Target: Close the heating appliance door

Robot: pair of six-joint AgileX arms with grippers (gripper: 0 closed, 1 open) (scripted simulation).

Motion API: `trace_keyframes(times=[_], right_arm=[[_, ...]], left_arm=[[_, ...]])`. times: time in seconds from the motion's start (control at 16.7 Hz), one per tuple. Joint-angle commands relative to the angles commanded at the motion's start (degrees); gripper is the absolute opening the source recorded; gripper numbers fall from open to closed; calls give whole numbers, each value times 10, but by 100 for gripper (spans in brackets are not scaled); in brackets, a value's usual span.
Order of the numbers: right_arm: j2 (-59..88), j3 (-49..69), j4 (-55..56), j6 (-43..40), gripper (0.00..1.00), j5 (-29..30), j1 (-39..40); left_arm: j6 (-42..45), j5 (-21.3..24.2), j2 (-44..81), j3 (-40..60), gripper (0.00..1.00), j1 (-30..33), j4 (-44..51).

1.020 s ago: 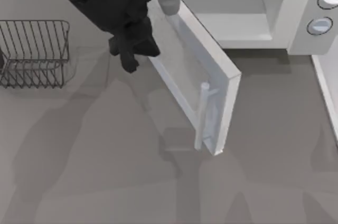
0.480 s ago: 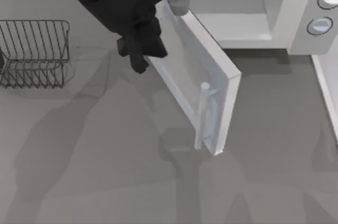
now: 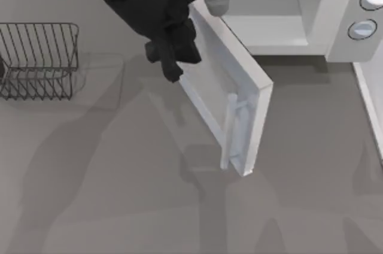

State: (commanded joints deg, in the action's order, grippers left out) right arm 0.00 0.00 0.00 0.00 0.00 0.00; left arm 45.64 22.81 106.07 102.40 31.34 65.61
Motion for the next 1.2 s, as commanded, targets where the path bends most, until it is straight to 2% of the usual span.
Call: trace_keyframes(times=[1.2], right_arm=[[0,0,0,0,100,0,0]], left_arm=[[-49,-17,39,53,0,44,-5]])
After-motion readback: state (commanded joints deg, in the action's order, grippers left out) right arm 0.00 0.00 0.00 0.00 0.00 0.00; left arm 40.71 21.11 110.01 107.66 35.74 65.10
